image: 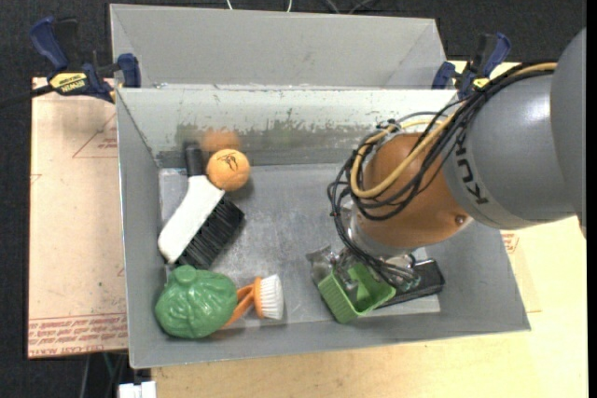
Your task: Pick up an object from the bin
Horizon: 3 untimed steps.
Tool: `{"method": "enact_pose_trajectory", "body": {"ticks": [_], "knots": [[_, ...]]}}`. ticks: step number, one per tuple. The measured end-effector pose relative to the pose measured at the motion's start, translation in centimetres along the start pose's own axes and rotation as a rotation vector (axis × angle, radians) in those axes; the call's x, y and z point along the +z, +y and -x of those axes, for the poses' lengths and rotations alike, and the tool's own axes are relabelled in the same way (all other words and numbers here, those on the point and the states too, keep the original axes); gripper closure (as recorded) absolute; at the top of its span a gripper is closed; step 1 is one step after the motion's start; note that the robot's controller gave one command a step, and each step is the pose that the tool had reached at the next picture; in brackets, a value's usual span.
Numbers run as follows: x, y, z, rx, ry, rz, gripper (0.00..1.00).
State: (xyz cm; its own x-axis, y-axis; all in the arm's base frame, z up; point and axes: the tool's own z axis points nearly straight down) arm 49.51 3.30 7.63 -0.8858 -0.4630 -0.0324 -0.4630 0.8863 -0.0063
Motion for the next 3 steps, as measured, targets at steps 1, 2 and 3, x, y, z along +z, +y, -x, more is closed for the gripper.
{"method": "enact_pose_trajectory", "body": {"ticks": [1,2,3], "knots": [[-0.5,0.0,0.0,0.000,0.001,0.000,1.00],[-2.7,0.2,-0.3,0.000,0.016,0.007,1.00],[-6.0,0.1,-0.1,0.001,0.010,0.005,1.00]]}}
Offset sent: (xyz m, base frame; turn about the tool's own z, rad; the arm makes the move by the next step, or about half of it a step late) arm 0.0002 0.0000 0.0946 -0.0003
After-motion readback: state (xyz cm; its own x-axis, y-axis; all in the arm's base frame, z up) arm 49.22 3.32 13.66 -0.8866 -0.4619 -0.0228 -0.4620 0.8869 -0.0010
